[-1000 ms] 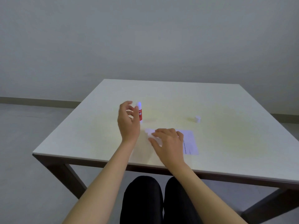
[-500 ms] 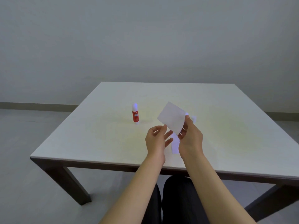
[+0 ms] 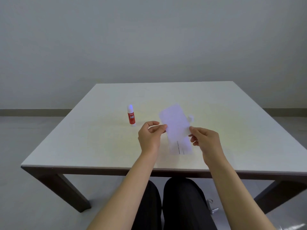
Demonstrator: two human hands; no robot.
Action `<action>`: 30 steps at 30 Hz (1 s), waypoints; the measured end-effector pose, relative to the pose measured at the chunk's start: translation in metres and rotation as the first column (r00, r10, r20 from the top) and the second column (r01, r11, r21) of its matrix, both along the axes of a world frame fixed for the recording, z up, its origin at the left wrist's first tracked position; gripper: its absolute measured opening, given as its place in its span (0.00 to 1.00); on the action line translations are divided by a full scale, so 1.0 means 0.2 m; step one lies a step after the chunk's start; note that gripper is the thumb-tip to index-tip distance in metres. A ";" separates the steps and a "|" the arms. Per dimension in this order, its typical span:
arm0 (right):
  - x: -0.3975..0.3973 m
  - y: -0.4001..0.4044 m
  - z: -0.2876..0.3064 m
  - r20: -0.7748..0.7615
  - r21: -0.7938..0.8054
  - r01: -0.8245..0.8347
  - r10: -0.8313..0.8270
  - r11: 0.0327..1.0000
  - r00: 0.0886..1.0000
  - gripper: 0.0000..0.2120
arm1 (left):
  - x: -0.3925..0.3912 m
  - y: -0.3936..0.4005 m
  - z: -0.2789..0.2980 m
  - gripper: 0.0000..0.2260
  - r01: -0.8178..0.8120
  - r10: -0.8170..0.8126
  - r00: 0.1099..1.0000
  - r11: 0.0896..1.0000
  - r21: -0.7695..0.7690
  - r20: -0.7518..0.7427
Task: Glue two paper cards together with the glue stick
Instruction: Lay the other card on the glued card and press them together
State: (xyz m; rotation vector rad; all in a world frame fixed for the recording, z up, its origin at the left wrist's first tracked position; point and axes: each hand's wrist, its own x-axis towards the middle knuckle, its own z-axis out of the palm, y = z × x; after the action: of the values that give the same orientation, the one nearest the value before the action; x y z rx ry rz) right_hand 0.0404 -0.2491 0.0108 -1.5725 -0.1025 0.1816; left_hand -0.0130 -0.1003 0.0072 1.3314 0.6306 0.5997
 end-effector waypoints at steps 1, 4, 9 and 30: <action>0.01 -0.02 0.00 0.001 -0.028 -0.031 0.031 0.999 1.000 0.10 | 0.01 0.00 0.00 0.10 0.001 -0.001 1.000 1.000 -0.017 0.005; 0.04 -0.07 0.00 -0.044 -0.064 -0.140 0.137 0.988 0.990 0.11 | 0.02 0.01 0.01 0.11 0.012 -0.012 1.000 0.999 -0.031 0.002; 0.09 -0.11 0.02 -0.110 -0.088 -0.249 0.239 0.964 0.965 0.08 | 0.02 0.05 -0.02 0.11 0.117 -0.114 0.990 0.993 0.031 -0.077; 0.11 -0.11 -0.07 -0.138 -0.449 -0.248 0.207 0.859 0.968 0.10 | 0.06 0.05 -0.13 0.10 0.220 -0.134 0.950 0.928 0.299 -0.283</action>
State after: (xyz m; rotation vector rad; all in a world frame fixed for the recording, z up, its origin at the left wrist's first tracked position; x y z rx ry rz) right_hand 0.0616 -0.2701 -0.0037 -2.0279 -0.1901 0.4895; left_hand -0.0007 -0.0899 -0.0179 1.7809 0.6280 0.3936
